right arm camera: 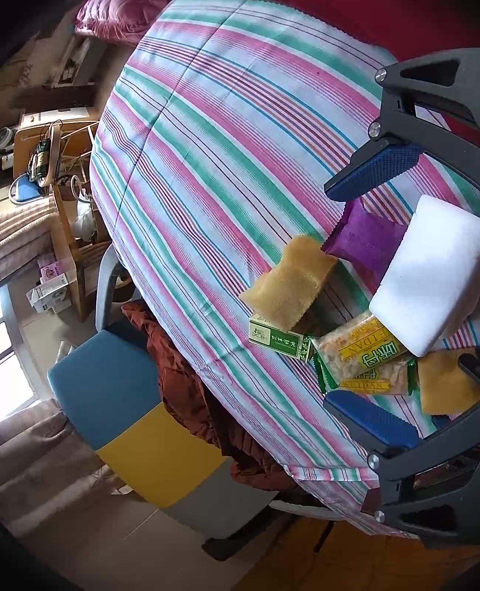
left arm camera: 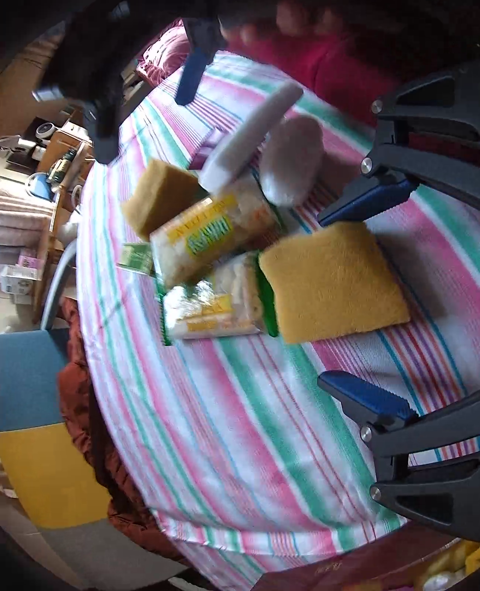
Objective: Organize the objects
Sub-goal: 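Grasp the yellow sponge with the left tool while the right tool grasps the white foam block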
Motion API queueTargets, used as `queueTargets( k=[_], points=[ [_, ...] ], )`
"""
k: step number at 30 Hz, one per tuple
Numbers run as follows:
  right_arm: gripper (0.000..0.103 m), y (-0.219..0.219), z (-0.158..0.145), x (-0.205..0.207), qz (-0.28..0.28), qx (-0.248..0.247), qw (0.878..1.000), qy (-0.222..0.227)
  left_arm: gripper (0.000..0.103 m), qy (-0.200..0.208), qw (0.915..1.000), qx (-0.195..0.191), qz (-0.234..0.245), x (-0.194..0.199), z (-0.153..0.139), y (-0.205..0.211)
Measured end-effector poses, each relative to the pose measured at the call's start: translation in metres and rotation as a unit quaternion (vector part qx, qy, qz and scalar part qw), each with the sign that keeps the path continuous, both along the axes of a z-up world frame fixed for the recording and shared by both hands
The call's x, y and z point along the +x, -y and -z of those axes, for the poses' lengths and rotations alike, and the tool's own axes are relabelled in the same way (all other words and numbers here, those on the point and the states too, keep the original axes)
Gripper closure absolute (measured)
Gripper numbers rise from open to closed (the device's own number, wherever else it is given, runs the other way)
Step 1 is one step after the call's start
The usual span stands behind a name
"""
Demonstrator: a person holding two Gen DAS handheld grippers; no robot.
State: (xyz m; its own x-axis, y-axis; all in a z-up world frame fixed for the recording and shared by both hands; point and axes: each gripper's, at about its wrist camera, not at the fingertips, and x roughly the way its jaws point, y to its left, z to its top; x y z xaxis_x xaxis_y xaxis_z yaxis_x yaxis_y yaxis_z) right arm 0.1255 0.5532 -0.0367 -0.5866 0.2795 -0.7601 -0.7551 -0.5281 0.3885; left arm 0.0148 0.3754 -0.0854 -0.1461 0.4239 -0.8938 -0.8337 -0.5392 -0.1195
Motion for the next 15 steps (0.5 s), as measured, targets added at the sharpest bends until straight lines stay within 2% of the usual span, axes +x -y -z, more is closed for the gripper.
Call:
queueTargets(
  k=[1,4,11,13,15],
  points=[
    [0.0,0.0,0.001,-0.001,-0.001,-0.003,1.0,0.001,0.031,0.019,0.9998,0.011,0.0,-0.002,0.004,0.004],
    [0.0,-0.001,0.005,-0.004,-0.009,-0.014,1.0,0.005,0.047,0.016,0.9993,0.029,0.02,0.004,0.001,0.016],
    [0.0,0.01,0.017,-0.022,-0.077,-0.047,0.995,0.03,0.05,0.006,0.9992,0.032,0.023,0.018,-0.001,0.058],
    [0.0,0.016,0.016,-0.028,-0.115,-0.045,0.991,0.05,0.05,0.003,0.9992,0.031,0.023,0.018,-0.004,0.072],
    [0.0,0.022,0.013,-0.035,-0.17,-0.032,0.981,0.083,0.05,0.01,0.9991,0.037,0.019,0.016,-0.004,0.086]
  ],
)
